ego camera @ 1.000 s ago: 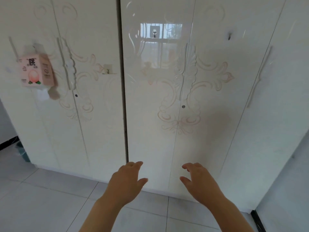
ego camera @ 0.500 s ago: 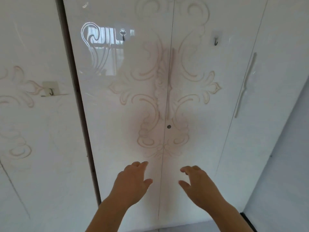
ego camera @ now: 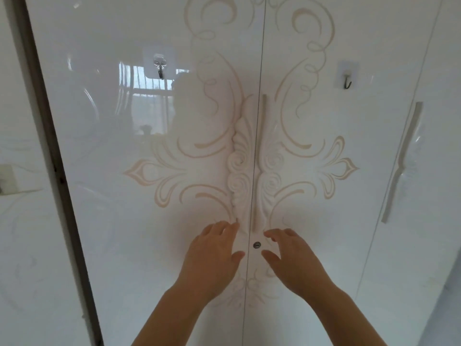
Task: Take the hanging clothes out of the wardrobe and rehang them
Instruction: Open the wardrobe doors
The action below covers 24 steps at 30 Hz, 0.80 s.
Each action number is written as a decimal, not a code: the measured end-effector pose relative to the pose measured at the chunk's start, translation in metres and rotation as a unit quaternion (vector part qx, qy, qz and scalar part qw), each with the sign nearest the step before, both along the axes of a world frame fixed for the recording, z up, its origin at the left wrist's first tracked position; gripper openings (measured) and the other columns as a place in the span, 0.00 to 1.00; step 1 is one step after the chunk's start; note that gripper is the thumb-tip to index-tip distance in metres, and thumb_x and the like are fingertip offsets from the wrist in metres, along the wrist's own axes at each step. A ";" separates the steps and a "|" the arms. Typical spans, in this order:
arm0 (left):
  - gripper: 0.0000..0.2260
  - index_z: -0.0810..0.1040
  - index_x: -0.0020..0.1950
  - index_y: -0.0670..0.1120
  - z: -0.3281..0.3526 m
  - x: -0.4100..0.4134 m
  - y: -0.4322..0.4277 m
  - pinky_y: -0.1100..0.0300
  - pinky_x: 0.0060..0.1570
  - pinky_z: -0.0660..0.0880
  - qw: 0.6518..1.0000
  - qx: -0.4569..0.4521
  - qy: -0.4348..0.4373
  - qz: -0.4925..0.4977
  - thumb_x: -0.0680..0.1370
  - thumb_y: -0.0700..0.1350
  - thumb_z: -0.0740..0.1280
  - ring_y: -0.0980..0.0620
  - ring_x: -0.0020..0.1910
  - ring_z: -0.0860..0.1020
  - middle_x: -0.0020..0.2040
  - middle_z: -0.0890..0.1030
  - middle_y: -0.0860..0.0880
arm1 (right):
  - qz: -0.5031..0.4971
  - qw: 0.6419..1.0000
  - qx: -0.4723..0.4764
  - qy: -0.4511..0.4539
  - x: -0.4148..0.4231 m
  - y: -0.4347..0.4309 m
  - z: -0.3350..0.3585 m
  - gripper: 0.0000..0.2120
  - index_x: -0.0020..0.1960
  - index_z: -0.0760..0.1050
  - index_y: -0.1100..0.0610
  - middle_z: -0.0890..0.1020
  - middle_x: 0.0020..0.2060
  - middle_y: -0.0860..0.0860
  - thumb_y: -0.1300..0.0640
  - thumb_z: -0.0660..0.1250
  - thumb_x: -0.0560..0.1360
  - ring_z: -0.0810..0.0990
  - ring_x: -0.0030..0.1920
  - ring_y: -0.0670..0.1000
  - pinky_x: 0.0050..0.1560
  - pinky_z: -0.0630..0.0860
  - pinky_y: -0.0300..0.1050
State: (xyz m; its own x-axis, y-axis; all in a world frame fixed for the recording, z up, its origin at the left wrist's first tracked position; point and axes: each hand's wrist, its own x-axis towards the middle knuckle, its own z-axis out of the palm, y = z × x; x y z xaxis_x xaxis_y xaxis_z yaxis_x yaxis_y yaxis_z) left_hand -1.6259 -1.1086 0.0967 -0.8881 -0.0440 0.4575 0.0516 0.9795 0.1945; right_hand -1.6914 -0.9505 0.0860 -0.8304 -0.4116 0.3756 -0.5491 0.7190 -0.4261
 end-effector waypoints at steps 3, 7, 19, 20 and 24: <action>0.25 0.55 0.75 0.52 0.018 -0.036 -0.001 0.60 0.70 0.57 0.999 -0.020 0.042 -0.008 0.79 0.54 0.58 0.53 0.72 0.57 0.73 0.61 0.53 | -0.007 0.998 -0.027 0.050 -0.038 -0.006 0.024 0.20 0.68 0.66 0.50 0.72 0.60 0.49 0.51 0.62 0.77 0.70 0.62 0.49 0.61 0.68 0.40; 0.22 0.71 0.67 0.44 0.031 -0.078 -0.010 0.50 0.61 0.71 0.986 -0.045 0.158 -0.041 0.75 0.49 0.67 0.43 0.65 0.72 0.64 0.74 0.45 | -0.003 0.991 -0.073 0.113 -0.075 -0.011 0.050 0.22 0.69 0.66 0.51 0.72 0.61 0.50 0.53 0.65 0.76 0.72 0.61 0.49 0.57 0.66 0.37; 0.21 0.71 0.68 0.45 0.033 -0.156 -0.031 0.46 0.69 0.57 0.939 -0.098 0.311 -0.110 0.75 0.47 0.60 0.42 0.72 0.60 0.70 0.69 0.44 | -0.030 0.942 -0.322 0.087 -0.116 -0.040 0.080 0.23 0.67 0.65 0.40 0.70 0.59 0.36 0.46 0.66 0.73 0.71 0.61 0.40 0.62 0.69 0.40; 0.21 0.72 0.67 0.45 0.031 -0.159 -0.034 0.46 0.69 0.57 0.934 -0.098 0.323 -0.117 0.75 0.45 0.62 0.42 0.72 0.61 0.70 0.69 0.44 | -0.027 0.937 -0.339 0.078 -0.117 -0.043 0.081 0.19 0.63 0.67 0.39 0.71 0.57 0.36 0.48 0.66 0.74 0.72 0.59 0.38 0.60 0.69 0.36; 0.24 0.73 0.67 0.45 0.027 -0.166 -0.040 0.46 0.69 0.59 0.923 -0.101 0.345 -0.138 0.71 0.43 0.68 0.42 0.72 0.62 0.70 0.70 0.44 | -0.025 0.914 -0.404 0.037 -0.121 -0.050 0.081 0.11 0.56 0.72 0.39 0.76 0.55 0.38 0.44 0.63 0.75 0.73 0.58 0.38 0.63 0.69 0.42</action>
